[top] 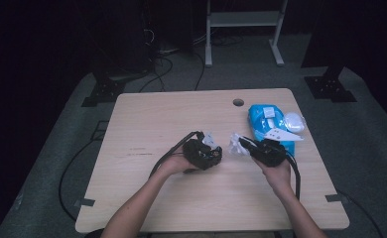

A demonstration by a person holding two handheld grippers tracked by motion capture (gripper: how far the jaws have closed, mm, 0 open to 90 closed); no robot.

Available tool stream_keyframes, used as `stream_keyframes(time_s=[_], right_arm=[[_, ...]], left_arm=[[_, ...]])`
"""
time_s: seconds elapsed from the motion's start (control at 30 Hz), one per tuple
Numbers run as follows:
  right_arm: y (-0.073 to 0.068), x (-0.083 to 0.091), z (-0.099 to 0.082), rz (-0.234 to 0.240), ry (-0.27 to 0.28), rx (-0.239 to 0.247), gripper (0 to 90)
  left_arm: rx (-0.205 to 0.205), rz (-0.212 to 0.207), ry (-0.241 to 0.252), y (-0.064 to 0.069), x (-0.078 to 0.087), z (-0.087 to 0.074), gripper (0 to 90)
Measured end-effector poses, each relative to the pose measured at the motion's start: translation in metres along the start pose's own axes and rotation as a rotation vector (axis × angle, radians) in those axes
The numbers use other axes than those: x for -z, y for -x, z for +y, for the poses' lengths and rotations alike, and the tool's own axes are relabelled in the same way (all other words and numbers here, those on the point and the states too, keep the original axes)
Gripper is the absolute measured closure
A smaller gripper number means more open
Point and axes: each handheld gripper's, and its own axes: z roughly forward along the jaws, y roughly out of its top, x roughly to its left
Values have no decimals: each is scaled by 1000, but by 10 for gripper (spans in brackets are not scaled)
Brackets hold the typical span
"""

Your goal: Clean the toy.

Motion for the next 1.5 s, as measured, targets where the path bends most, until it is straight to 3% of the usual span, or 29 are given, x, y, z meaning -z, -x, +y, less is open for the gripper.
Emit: stream_keyframes(time_s=[0.27,0.37,0.53,0.63,0.7,0.73,0.77,0.8,0.9,1.1,1.13,1.23,1.37,1.4,1.43,1.5], right_arm=[[1,-15,-13,42,-69,-24,840],[-1,-23,-17,70,-86,-42,839],[-3,-34,-25,119,-91,-86,838],[-5,-33,-22,153,-54,-104,838],[-10,-30,-16,189,-14,-105,839],[-13,-29,-13,203,2,-102,839],[-13,-29,-13,203,2,-102,839],[-27,-23,-2,223,45,-54,838],[-33,-22,2,217,68,-22,838],[-28,-26,-5,190,54,-44,837],[-25,-28,-10,176,32,-51,837],[-23,-31,-13,188,17,-76,837],[-28,-29,-6,202,43,-71,839],[-32,-26,1,232,72,-70,839],[-32,-26,1,232,72,-70,839],[-39,-23,8,244,87,-42,838]], left_arm=[[-23,-3,-79,1,-6,9,508],[-25,1,-82,2,-7,12,557],[-44,6,-1,6,1,10,570],[-18,0,88,7,13,5,569],[-28,7,143,12,22,2,569],[-34,19,195,17,31,-1,569],[-34,19,195,17,31,-1,570],[-33,30,247,21,39,-5,569],[-15,36,308,23,50,-11,570],[-2,37,332,22,59,-18,570],[17,12,344,21,58,-20,570],[13,25,335,22,56,-21,569],[21,11,343,21,55,-20,568],[15,11,349,23,55,-18,568],[15,11,349,23,55,-18,568],[10,10,356,26,53,-15,568]])
